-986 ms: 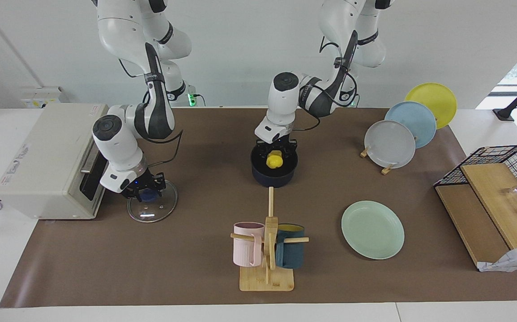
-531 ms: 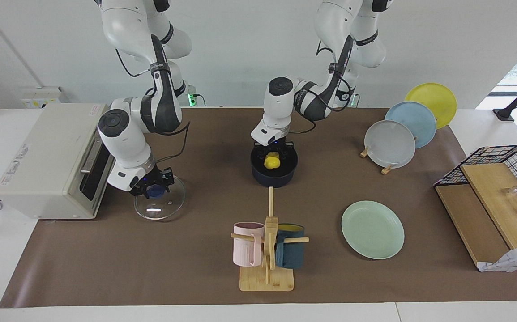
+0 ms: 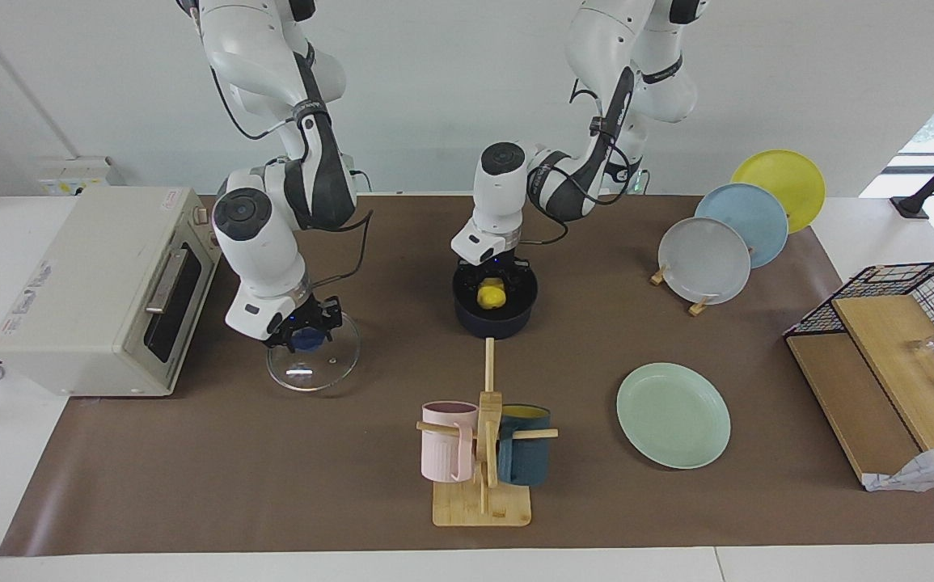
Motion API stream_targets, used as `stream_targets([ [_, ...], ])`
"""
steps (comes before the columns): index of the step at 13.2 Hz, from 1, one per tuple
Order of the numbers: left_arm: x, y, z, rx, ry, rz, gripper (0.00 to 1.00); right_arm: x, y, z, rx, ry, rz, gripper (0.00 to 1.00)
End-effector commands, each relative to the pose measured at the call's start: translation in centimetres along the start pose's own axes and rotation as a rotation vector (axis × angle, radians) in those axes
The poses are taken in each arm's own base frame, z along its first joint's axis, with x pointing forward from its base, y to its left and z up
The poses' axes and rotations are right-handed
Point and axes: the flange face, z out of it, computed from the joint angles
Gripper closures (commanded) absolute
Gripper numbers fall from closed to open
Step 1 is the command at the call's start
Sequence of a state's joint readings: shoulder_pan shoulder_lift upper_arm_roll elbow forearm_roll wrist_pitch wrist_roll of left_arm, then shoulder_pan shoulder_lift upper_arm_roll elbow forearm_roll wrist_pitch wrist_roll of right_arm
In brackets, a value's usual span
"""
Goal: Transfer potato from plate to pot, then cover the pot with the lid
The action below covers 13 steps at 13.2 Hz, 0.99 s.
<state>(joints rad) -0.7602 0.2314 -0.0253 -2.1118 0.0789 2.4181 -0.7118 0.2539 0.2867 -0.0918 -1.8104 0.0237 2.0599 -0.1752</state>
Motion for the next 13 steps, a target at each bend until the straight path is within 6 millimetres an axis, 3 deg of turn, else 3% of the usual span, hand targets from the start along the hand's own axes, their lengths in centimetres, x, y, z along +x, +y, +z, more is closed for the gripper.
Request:
stream_targets([
  [1,-0.2,-0.2,1.2,0.012,0.016,0.020,0.57,0.8,-0.9,-0.9,-0.014,-0.020,0.043,1.00],
  [2,0.0,-0.2,1.0,0.011,0.017,0.018,0.01,1.0,-1.4,-1.2,-0.015,-0.018,0.069,1.00],
  [4,0.5,-0.6,-0.3,0.007,0.029,0.012,0.00,1.2,-2.0,-1.3,-0.016,-0.017,0.068,1.00],
  [7,3.3,-3.7,-5.7,0.032,0.007,0.004,0.00,1.4,-2.4,-1.8,-0.015,-0.019,0.084,1.00],
  [9,5.1,-5.4,-8.8,0.010,-0.026,-0.025,0.00,2.0,-5.7,-2.4,-0.017,-0.029,0.116,1.00],
  [10,5.8,-6.2,-11.4,-0.013,-0.043,-0.028,0.00,2.2,-7.4,-3.2,-0.019,-0.039,0.146,1.00],
  [11,6.8,-7.8,-13.8,-0.030,-0.062,-0.045,0.00,2.6,-9.9,-4.2,-0.019,-0.055,0.174,1.00],
  [13,8.7,-12.1,-19.7,-0.062,-0.089,-0.080,0.00,2.4,-17.3,-6.0,-0.036,-0.038,0.205,1.00],
])
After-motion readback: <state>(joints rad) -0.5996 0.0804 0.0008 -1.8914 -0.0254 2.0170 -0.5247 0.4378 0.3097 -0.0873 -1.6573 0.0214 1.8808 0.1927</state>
